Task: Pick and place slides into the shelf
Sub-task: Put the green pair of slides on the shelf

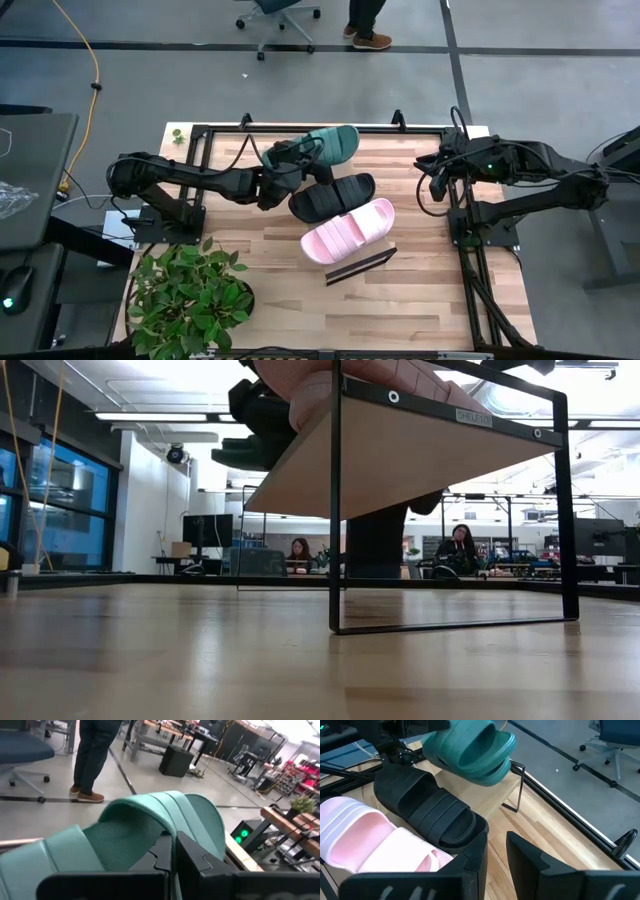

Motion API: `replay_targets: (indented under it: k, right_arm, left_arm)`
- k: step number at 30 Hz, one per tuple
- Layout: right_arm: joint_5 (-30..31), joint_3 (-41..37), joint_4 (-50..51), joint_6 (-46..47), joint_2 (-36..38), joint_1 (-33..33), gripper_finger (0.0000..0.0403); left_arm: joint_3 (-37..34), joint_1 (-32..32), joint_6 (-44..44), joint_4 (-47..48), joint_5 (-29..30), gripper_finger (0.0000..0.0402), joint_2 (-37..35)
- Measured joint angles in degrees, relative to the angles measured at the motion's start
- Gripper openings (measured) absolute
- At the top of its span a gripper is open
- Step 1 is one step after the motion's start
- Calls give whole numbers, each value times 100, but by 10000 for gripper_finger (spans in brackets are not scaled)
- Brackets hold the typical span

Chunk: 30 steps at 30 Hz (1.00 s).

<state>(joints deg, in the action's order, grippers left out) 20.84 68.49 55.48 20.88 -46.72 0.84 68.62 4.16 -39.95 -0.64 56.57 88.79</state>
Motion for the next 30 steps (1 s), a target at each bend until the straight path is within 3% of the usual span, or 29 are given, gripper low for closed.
replay_targets:
  k: [9, 30]
  right_arm:
    - [-3, 0, 0, -30, -1, 0, 62]
    - [-2, 0, 3, -42, -2, -1, 62]
  left_arm:
    - [-2, 197, -99, -2, -392, 0, 88]
    - [-2, 299, -213, -365, -563, 1, 359]
